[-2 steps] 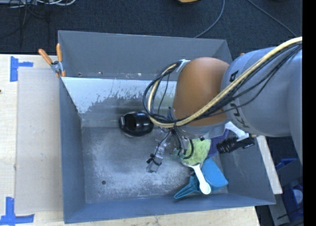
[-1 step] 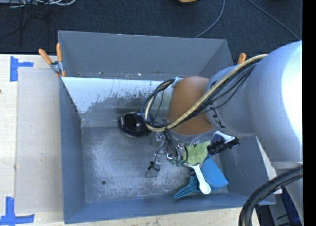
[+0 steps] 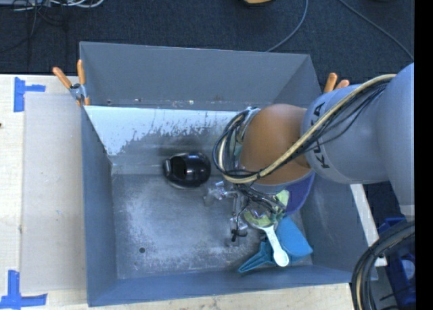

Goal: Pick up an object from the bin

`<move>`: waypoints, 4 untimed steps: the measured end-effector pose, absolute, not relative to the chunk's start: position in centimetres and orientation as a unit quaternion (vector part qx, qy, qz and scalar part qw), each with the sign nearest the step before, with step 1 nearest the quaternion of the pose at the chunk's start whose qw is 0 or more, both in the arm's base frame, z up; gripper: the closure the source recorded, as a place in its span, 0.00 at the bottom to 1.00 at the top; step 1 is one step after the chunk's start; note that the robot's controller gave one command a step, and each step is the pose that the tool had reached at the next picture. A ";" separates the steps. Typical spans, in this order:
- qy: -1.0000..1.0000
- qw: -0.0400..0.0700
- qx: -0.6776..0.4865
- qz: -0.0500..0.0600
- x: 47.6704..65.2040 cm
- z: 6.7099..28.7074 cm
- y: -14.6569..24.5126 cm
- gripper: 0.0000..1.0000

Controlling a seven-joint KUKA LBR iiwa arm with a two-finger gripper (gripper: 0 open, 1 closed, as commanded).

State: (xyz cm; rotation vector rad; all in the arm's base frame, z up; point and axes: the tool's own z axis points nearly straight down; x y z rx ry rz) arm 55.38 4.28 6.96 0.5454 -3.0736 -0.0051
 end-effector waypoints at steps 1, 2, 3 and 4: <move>-0.980 0.012 0.197 -0.004 52.0 6.9 12.6 0.00; -0.958 0.011 0.286 -0.005 50.2 13.3 8.9 0.00; -0.950 0.008 0.311 -0.006 49.9 6.8 6.6 0.00; -0.935 0.005 0.356 -0.005 47.3 19.4 3.7 0.00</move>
Offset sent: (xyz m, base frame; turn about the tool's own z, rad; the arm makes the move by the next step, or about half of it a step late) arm -0.0315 0.0766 0.0004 -0.0362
